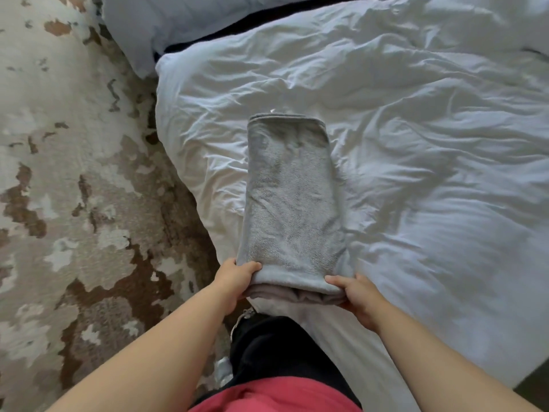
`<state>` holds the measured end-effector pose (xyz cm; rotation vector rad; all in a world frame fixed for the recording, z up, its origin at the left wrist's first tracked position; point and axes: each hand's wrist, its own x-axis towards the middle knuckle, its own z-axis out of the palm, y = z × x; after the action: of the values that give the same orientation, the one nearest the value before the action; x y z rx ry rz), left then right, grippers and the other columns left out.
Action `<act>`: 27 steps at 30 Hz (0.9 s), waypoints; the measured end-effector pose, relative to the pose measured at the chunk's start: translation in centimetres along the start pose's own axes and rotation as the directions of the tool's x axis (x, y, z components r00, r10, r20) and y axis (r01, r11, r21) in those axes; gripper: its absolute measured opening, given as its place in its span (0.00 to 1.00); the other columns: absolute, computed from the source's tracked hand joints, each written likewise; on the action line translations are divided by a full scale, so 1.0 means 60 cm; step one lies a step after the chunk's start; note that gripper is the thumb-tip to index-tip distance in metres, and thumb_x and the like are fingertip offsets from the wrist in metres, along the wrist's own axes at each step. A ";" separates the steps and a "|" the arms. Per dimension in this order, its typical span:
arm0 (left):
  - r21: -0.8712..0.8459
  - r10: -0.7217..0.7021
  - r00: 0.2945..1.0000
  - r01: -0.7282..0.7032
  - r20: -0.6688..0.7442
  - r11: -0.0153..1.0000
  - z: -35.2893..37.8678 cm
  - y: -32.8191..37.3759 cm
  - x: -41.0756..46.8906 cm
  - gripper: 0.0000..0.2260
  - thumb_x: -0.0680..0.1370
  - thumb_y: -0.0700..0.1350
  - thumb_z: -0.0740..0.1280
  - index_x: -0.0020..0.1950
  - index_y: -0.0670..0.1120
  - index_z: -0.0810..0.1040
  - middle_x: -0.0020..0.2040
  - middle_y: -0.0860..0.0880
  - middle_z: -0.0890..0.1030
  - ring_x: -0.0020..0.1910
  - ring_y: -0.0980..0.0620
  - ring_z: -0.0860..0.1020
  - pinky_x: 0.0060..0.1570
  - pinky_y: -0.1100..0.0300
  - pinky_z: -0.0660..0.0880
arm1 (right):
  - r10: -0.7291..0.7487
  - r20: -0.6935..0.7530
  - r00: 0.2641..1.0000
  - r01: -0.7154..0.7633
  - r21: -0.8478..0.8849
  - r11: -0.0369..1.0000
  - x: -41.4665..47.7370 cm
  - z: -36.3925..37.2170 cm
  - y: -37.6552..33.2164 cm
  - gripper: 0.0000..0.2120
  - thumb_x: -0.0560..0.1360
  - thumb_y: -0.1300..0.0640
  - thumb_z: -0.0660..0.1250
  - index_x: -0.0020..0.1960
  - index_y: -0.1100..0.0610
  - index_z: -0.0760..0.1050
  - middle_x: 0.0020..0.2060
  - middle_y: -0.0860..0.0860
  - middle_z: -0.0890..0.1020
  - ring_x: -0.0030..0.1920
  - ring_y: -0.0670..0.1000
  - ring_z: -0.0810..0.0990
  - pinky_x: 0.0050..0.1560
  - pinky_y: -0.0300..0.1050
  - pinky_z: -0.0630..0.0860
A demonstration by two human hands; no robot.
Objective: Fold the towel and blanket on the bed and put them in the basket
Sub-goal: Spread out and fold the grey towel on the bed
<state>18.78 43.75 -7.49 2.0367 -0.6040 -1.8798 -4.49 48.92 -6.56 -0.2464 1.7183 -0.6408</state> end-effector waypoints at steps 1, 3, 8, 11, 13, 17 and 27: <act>0.000 0.007 1.000 -0.007 -0.006 1.000 -0.010 -0.014 -0.007 0.13 0.73 0.44 0.71 0.55 0.42 0.77 0.51 0.40 0.81 0.50 0.39 0.81 0.50 0.41 0.80 | 0.003 -0.007 1.000 -0.003 -0.004 1.000 -0.015 0.005 0.012 0.10 0.70 0.64 0.72 0.49 0.56 0.75 0.42 0.53 0.84 0.39 0.52 0.83 0.37 0.44 0.79; 0.006 0.027 1.000 -0.027 -0.016 1.000 -0.027 -0.042 -0.024 0.11 0.73 0.43 0.71 0.53 0.41 0.78 0.50 0.40 0.82 0.48 0.40 0.81 0.50 0.43 0.80 | 0.018 -0.024 1.000 -0.019 -0.025 1.000 -0.041 0.010 0.036 0.11 0.69 0.63 0.73 0.49 0.56 0.75 0.40 0.53 0.84 0.38 0.52 0.83 0.34 0.43 0.78; -0.009 0.026 1.000 -0.026 0.007 1.000 -0.050 -0.085 -0.060 0.11 0.72 0.43 0.72 0.51 0.40 0.79 0.47 0.40 0.83 0.45 0.42 0.82 0.47 0.48 0.81 | 0.119 -0.008 0.993 -0.119 -0.079 0.990 -0.093 0.012 0.063 0.11 0.70 0.58 0.72 0.51 0.58 0.77 0.35 0.54 0.83 0.33 0.51 0.80 0.36 0.42 0.75; -0.033 0.018 0.999 -0.016 0.049 0.999 -0.053 -0.067 -0.069 0.16 0.72 0.46 0.72 0.55 0.41 0.77 0.50 0.41 0.82 0.47 0.42 0.82 0.47 0.48 0.81 | 0.164 -0.002 0.986 -0.164 -0.020 0.986 -0.109 0.011 0.045 0.09 0.71 0.55 0.71 0.49 0.57 0.77 0.31 0.53 0.79 0.27 0.49 0.74 0.38 0.43 0.74; -0.042 0.049 0.998 -0.047 0.040 0.998 -0.051 -0.043 -0.076 0.22 0.72 0.48 0.73 0.61 0.42 0.72 0.53 0.44 0.79 0.47 0.43 0.81 0.45 0.49 0.81 | 0.174 -0.012 0.985 -0.173 0.034 0.984 -0.113 0.011 0.025 0.07 0.72 0.55 0.70 0.47 0.57 0.77 0.29 0.53 0.78 0.25 0.48 0.72 0.38 0.44 0.74; 0.060 0.201 0.980 -0.201 0.001 0.978 -0.045 0.009 -0.096 0.30 0.73 0.52 0.70 0.73 0.53 0.62 0.60 0.49 0.73 0.45 0.52 0.76 0.36 0.58 0.77 | 0.172 0.023 0.985 -0.173 0.138 0.975 -0.111 0.014 -0.031 0.05 0.73 0.55 0.67 0.45 0.56 0.75 0.26 0.52 0.78 0.27 0.49 0.75 0.37 0.45 0.72; 0.031 0.312 0.941 -0.318 0.130 0.948 -0.029 0.127 -0.077 0.15 0.79 0.42 0.57 0.62 0.49 0.78 0.46 0.49 0.80 0.36 0.52 0.77 0.28 0.62 0.73 | 0.283 0.008 0.959 -0.282 0.102 0.954 -0.064 0.024 -0.172 0.05 0.69 0.59 0.66 0.35 0.59 0.76 0.26 0.55 0.77 0.33 0.53 0.77 0.39 0.45 0.75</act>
<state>19.53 39.35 0.43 1.7360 -0.9579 -1.8207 -3.93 41.90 2.02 0.0741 1.6813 -0.5157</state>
